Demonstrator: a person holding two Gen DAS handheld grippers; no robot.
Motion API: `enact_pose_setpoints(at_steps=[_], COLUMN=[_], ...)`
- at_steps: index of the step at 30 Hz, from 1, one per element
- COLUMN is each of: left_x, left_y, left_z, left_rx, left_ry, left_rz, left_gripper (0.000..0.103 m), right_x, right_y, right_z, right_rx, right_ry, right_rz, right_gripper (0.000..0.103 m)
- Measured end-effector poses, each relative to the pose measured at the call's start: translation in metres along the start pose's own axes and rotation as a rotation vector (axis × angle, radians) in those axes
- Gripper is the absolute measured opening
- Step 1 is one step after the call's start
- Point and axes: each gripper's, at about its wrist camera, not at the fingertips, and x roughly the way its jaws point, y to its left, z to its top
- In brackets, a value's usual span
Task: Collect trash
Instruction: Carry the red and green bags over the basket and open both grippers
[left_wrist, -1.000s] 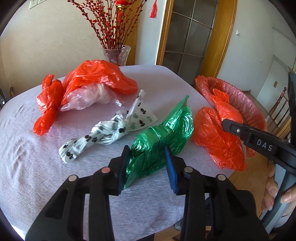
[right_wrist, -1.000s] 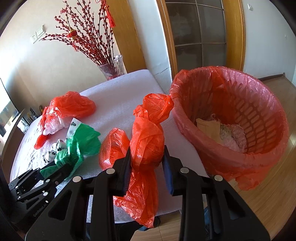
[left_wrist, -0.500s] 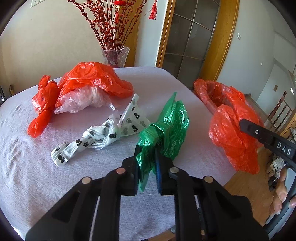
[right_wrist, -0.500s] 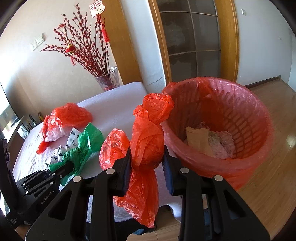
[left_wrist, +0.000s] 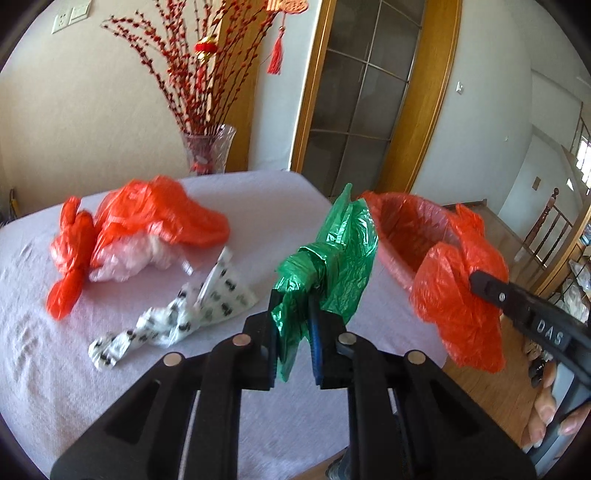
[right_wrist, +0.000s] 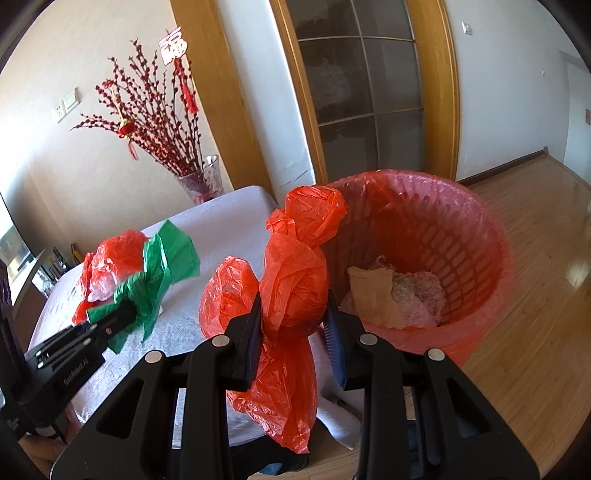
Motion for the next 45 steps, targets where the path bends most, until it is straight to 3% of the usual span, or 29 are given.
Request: enact_pose_setpoints(at_steps=[18,45], left_x=[0.008,0.099], left_y=[-0.069,-0.145], left_z=[0.038,0.075], left_rx=[0.106,0.124], left_ry=[-0.059,0.042], left_rz=[-0.061,-0.221], left_gripper=[0.015,0.015], right_x=[-0.017,-0.007], right_y=[-0.039,-0.114], right_z=[0.009,0.043], right_rx=[0.052,0.158], right_ry=[-0.056,-0.117], right_rz=[-0.088,-0.192], right_gripper=[0.031,0.031])
